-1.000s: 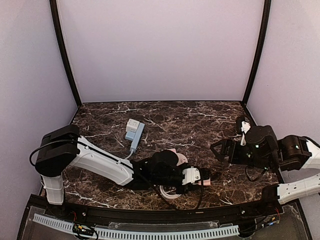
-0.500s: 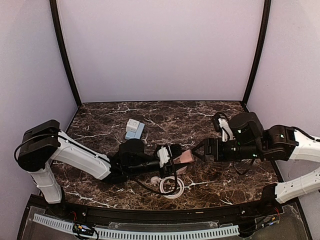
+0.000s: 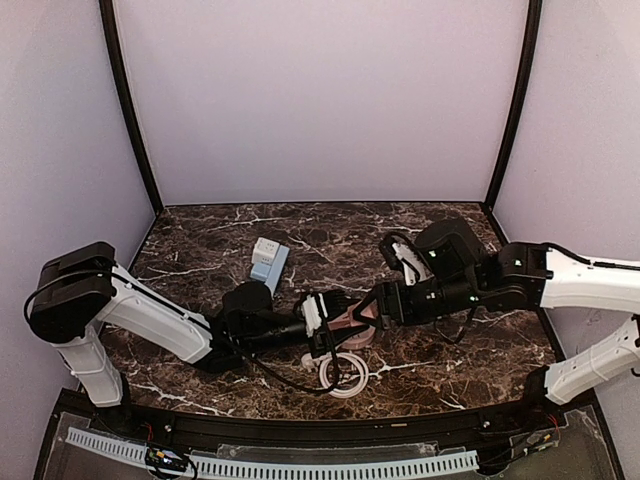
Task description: Insert the plug
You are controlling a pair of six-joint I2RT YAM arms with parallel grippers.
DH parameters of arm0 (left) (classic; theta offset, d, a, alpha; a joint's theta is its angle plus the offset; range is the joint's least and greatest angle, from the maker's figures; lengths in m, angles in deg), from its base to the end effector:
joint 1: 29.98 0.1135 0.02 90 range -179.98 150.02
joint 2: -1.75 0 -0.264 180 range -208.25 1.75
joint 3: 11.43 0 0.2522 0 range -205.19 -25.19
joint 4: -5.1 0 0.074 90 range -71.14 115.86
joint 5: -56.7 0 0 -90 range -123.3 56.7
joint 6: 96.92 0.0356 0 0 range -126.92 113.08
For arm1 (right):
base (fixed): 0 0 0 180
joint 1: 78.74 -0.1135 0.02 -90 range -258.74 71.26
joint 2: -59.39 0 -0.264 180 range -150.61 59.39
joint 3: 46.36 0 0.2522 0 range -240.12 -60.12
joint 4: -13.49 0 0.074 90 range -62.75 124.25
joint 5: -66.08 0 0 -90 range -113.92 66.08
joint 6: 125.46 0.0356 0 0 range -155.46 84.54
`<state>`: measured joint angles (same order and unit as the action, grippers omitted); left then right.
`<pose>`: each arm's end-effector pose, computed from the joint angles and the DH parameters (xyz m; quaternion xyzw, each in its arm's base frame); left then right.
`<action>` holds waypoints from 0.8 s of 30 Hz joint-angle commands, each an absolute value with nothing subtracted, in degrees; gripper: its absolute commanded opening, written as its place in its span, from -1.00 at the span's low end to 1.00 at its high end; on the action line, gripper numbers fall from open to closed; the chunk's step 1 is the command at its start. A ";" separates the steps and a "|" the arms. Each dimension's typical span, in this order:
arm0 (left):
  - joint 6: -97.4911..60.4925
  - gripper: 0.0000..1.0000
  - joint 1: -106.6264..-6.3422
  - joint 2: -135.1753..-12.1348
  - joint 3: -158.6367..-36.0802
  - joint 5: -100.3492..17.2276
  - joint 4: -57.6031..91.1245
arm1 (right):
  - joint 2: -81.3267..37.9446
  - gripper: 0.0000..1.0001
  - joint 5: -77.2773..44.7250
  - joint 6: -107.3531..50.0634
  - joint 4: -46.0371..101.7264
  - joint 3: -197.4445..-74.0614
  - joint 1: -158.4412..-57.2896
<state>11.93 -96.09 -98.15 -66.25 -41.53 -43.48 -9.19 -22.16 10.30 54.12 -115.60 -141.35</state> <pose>0.1381 -0.3244 0.2017 0.5001 0.4687 -0.3362 0.6459 0.1185 0.2311 0.2918 -0.1392 0.8954 0.3510 0.2361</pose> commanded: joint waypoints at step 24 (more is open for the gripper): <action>12.74 -0.57 -95.73 -95.68 -63.81 -44.77 -50.14 | -12.87 -1.00 -13.50 8.41 46.39 -116.75 -139.15</action>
